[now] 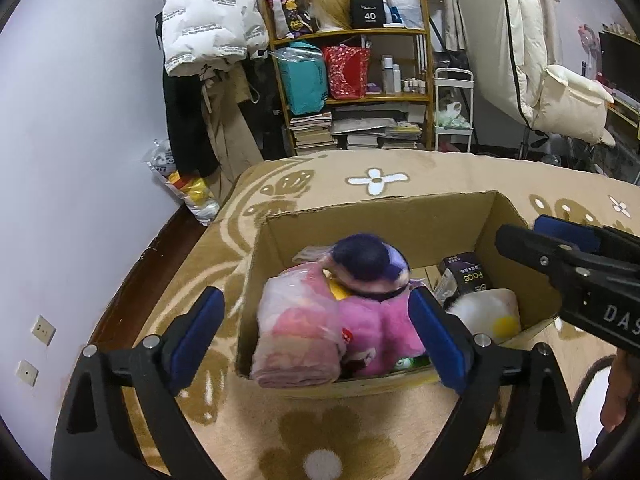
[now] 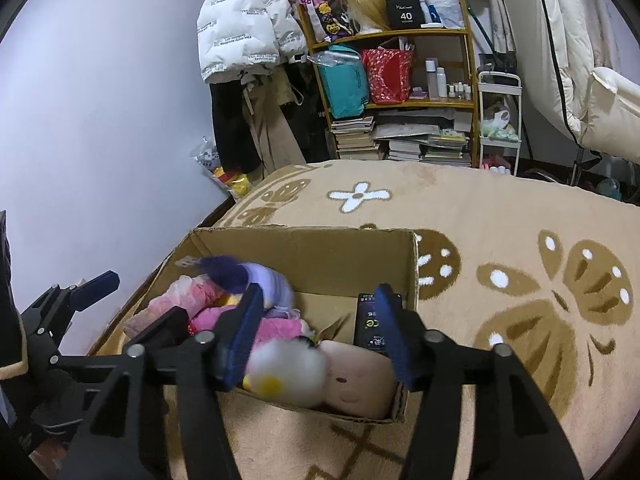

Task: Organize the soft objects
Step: 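Carry the doll and chick over the box and lower them inside, then open both tools and pull them back from the box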

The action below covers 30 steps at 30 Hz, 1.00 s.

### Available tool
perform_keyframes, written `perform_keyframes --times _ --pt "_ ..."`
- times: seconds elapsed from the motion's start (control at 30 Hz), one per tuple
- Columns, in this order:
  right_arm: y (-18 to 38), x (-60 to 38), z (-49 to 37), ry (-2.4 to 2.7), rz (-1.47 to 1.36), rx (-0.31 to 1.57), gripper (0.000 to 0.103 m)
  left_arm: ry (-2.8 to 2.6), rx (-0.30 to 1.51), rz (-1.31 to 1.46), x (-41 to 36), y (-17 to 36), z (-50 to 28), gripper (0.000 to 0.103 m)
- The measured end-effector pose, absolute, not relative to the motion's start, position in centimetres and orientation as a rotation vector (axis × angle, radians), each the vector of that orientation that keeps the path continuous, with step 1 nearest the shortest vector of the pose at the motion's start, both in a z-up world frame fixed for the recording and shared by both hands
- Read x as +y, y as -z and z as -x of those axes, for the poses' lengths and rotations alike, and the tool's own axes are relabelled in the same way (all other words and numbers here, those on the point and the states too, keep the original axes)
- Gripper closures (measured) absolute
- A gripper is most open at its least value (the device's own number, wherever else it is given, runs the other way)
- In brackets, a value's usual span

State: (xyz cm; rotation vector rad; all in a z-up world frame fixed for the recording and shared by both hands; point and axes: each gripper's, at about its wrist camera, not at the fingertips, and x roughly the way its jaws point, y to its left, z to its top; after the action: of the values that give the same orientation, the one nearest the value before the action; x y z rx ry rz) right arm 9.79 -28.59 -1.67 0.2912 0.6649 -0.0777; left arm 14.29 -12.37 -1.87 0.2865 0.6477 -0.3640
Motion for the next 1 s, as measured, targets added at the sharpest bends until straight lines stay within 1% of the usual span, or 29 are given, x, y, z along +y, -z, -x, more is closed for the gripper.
perform_keyframes --times 0.03,0.07,0.13,0.23,0.3,0.37,0.5,0.77,1.0 --pt "1.6 -28.5 -9.7 0.08 -0.29 0.664 0.027 0.357 0.648 -0.286 -12.2 1.7 -14.2 0.01" --pt "1.5 -28.5 -9.5 0.081 -0.285 0.658 0.023 0.353 0.647 -0.285 -12.1 1.6 -14.2 0.01" --pt "1.0 -28.1 -8.9 0.093 -0.266 0.643 0.01 0.346 0.641 -0.281 -11.6 1.3 -14.0 0.01" --pt "0.4 -27.7 -8.2 0.1 -0.253 0.631 0.002 0.31 0.618 -0.268 -10.7 0.8 -13.5 0.01" --pt "0.0 -27.5 -7.7 0.099 -0.257 0.624 0.001 0.312 0.618 -0.265 -10.1 0.3 -13.0 0.009" --pt "-0.4 -27.3 -7.2 0.098 -0.257 0.622 0.0 0.305 0.613 -0.267 -9.5 -0.1 -12.3 0.002" --pt "-1.7 -26.8 -5.8 0.101 -0.25 0.609 0.0 0.276 0.57 -0.279 -8.3 -1.3 -10.4 0.001" --pt "-6.3 -26.0 -2.3 0.122 -0.225 0.547 0.0 0.245 0.511 -0.288 -6.2 -4.7 -6.4 0.001" --pt "-8.1 -25.9 1.3 0.163 -0.181 0.528 0.0 0.225 0.489 -0.264 -4.3 -6.6 -3.1 0.001"
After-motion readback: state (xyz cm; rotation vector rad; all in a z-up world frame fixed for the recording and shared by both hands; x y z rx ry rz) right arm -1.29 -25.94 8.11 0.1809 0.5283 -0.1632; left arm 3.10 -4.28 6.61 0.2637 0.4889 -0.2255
